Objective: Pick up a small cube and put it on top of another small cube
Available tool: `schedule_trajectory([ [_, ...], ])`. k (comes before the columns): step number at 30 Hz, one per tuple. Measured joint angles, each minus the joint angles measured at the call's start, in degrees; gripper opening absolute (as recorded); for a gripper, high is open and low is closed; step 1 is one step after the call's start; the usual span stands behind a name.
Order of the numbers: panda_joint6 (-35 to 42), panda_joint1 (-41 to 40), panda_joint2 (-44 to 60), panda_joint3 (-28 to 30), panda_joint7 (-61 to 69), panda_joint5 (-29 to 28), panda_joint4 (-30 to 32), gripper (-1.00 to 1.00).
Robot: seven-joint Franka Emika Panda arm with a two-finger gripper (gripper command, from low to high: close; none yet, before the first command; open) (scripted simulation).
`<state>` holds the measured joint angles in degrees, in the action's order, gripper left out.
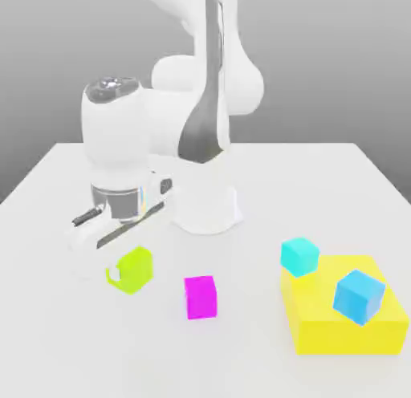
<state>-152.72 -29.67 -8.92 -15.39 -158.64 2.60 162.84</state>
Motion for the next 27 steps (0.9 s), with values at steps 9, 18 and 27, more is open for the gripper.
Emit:
schedule_trajectory([
  [9,5.17,-8.03,-14.17,-25.98,-7.36,25.73,6.24,-1.00],
  [18,-0.40,-16.16,-11.39,-39.05,-7.36,33.78,7.13,-1.00],
  [27,-10.05,-32.10,-2.34,-55.25,-7.34,33.64,6.99,-1.00],
])
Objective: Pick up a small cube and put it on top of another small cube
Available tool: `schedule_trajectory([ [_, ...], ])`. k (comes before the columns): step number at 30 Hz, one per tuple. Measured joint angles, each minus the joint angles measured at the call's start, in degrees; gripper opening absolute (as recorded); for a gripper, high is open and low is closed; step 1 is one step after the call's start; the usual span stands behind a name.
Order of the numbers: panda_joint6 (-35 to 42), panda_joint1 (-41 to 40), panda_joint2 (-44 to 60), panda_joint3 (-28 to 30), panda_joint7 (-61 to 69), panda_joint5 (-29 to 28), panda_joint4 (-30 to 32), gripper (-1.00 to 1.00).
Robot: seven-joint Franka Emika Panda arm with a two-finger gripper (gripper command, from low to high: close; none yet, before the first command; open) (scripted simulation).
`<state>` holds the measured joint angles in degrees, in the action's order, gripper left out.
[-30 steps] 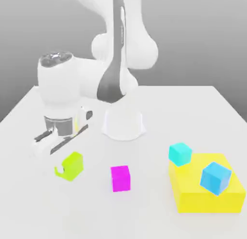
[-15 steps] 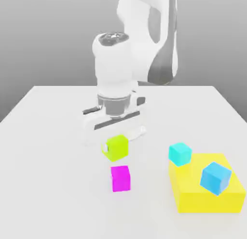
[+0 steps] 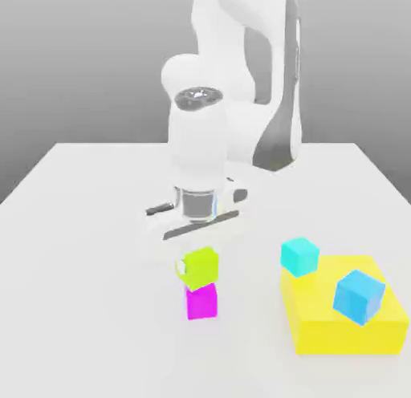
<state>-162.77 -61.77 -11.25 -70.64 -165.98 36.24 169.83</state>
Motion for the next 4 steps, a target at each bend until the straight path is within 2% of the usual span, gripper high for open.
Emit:
schedule_trajectory([
  [2,-2.11,-6.74,1.87,-6.81,0.01,0.00,-0.01,-1.00],
  [3,-2.77,-9.19,2.45,-9.29,0.01,0.01,-0.01,1.00],
  [4,-2.77,-9.19,2.45,-9.29,0.01,0.01,-0.01,1.00],
])
